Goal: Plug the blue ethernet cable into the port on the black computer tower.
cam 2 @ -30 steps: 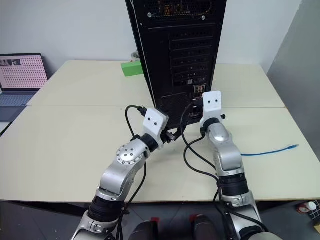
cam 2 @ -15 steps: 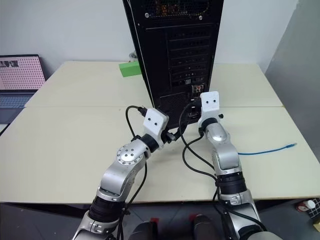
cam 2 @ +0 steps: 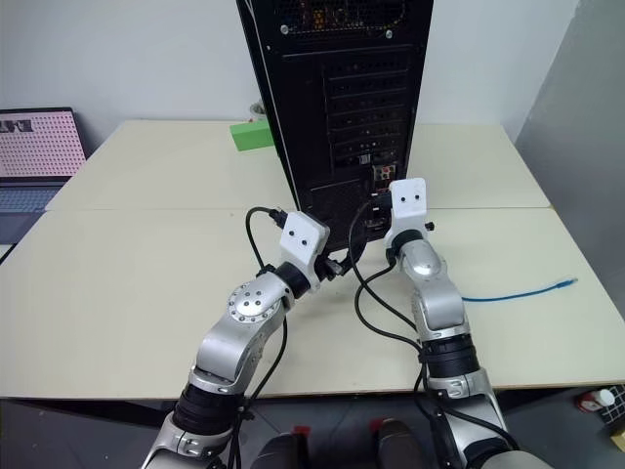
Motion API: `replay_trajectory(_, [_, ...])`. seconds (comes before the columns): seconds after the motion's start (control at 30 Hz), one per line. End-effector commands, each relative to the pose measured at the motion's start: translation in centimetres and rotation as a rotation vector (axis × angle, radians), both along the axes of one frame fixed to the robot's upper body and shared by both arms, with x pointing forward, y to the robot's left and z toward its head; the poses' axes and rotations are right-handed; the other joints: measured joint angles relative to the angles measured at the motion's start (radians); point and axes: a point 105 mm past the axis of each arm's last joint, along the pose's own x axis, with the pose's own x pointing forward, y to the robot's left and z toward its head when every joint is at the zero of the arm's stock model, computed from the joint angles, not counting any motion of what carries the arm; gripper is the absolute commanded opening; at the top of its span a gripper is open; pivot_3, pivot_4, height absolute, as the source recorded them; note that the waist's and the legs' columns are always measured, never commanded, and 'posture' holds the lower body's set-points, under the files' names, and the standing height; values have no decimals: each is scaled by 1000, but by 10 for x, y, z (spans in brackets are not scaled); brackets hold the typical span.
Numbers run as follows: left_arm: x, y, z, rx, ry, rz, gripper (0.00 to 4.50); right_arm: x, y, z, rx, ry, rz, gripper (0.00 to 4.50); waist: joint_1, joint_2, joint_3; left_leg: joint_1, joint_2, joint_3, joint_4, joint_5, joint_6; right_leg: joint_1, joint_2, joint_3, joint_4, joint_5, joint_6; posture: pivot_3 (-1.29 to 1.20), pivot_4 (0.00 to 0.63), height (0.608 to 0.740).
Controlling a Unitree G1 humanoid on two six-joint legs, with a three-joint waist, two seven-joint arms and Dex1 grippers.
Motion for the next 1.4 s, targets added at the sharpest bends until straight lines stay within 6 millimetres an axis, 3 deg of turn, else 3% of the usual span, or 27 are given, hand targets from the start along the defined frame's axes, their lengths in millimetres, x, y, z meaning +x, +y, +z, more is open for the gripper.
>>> replay_trajectory(0.03, [-5, -1, 13, -24, -46, -10, 3626, 2, -5, 27, 23, -107, -33, 0, 0, 0, 0, 0, 0, 0, 0, 0, 0, 0, 0, 0, 0, 0, 0, 0, 150, 740])
replay_trajectory(0.5, [-5, -2, 13, -24, -45, -16, 3626, 2, -2, 20, 20, -120, 16, 0, -2, 0, 0, 0, 0, 0, 0, 0, 0, 0, 0, 0, 0, 0, 0, 0, 150, 740])
replay_trajectory(1.4, [-9, -7, 13, -26, -49, -44, 3626, 10, 3, 40, 66, -81, 90, 0, -7, 0, 0, 0, 0, 0, 0, 0, 0, 0, 0, 1, 0, 0, 0, 0, 150, 740])
